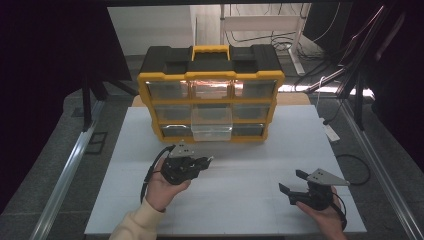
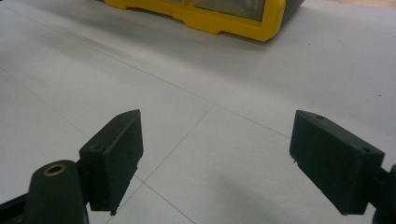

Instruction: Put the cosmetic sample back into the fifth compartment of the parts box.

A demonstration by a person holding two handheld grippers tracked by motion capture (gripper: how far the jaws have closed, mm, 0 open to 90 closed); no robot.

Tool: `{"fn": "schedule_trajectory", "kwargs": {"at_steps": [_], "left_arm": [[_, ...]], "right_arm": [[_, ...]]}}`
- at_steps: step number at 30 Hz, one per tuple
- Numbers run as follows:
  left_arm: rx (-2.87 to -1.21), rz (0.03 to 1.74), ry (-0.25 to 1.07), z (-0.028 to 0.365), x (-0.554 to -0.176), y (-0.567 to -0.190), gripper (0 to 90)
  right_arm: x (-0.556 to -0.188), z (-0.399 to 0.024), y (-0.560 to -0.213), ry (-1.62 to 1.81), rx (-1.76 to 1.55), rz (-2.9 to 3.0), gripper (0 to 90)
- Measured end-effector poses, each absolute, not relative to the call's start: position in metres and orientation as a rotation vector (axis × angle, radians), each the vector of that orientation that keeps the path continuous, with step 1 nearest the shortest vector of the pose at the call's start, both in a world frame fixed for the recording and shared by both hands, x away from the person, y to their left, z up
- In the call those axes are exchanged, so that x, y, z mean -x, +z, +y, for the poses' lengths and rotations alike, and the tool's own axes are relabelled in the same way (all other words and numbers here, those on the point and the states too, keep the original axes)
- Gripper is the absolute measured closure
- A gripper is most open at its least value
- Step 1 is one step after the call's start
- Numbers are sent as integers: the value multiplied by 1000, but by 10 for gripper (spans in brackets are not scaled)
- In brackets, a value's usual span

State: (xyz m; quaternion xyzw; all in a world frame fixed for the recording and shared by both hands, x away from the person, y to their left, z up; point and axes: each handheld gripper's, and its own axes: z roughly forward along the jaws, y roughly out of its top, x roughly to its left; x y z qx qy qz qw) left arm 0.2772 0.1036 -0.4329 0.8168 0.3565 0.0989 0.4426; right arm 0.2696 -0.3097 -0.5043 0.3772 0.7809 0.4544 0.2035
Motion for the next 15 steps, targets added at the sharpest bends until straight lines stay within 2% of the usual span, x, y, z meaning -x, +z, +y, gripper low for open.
{"fn": "schedule_trajectory", "kwargs": {"at_steps": [15], "left_arm": [[-1962,852,263,109,-275,-415,808]], "right_arm": [[-270,-310,-504,1269,-1048,2182,173]]}}
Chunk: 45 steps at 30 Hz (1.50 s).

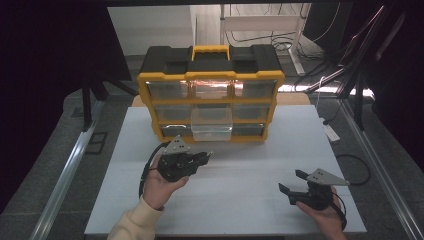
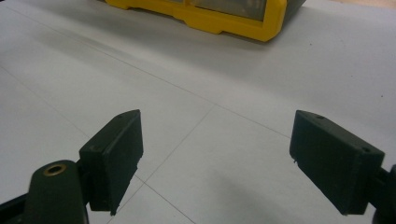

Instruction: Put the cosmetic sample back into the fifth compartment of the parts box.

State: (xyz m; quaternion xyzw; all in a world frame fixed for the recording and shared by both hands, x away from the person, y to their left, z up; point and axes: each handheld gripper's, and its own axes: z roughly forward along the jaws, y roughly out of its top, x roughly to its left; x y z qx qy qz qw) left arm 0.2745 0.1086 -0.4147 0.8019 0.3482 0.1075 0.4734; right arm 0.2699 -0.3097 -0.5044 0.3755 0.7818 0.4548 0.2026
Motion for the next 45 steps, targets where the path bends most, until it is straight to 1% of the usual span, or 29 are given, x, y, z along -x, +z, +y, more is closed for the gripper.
{"fn": "schedule_trajectory", "kwargs": {"at_steps": [21,45], "left_arm": [[-1901,827,291,112,-274,-397,808],[-1856,809,317,113,-276,-385,808]], "right_arm": [[-270,-309,-505,1257,-1051,2178,173],[-270,-309,-505,1251,-1052,2181,174]]}}
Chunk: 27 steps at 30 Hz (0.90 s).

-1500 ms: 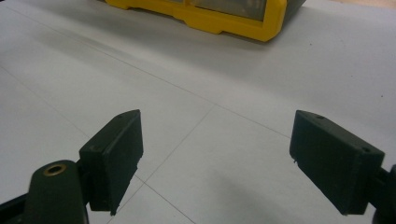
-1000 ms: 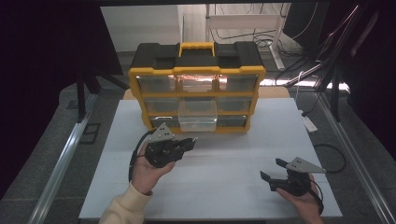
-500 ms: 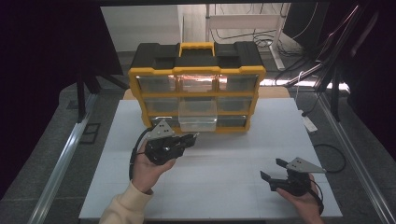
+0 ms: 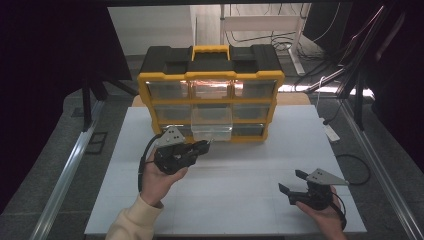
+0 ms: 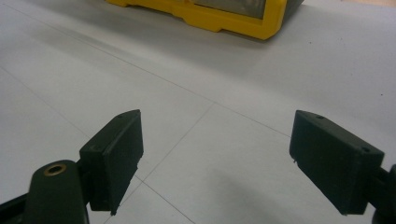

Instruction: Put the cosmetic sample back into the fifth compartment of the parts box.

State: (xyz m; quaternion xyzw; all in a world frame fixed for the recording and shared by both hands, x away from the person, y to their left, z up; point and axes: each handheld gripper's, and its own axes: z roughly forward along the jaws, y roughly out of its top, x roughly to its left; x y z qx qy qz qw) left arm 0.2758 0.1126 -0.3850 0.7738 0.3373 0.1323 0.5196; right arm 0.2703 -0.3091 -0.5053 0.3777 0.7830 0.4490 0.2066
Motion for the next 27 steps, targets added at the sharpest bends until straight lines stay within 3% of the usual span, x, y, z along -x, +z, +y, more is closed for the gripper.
{"fn": "schedule_trajectory", "kwargs": {"at_steps": [27], "left_arm": [[-1806,817,334,117,-292,-375,807]], "right_arm": [[-271,-309,-505,1263,-1050,2186,173]]}}
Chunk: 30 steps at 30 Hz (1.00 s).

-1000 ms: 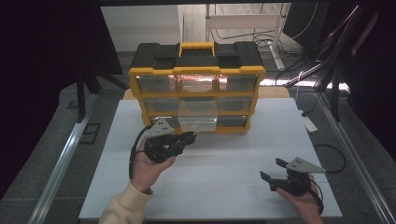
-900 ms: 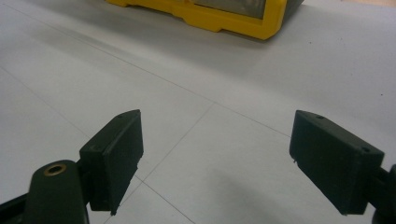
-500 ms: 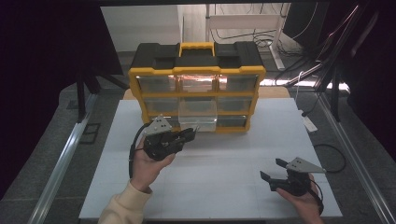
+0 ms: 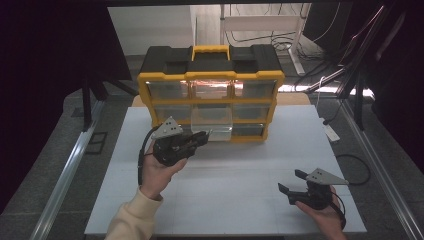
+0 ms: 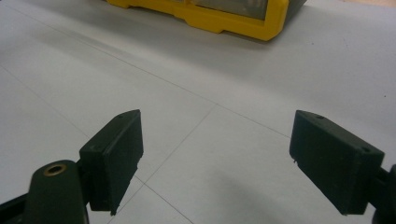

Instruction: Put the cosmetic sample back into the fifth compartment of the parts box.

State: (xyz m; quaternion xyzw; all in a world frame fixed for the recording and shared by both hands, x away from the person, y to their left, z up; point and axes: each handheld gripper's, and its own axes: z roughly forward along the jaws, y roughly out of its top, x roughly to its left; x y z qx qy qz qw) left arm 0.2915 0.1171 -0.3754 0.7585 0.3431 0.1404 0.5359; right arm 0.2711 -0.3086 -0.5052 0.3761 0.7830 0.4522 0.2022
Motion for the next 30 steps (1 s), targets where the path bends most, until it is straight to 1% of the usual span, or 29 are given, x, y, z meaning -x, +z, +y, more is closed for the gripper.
{"fn": "schedule_trajectory", "kwargs": {"at_steps": [30], "left_arm": [[-1798,877,344,120,-325,-364,807]], "right_arm": [[-271,-309,-505,1264,-1053,2182,174]]}}
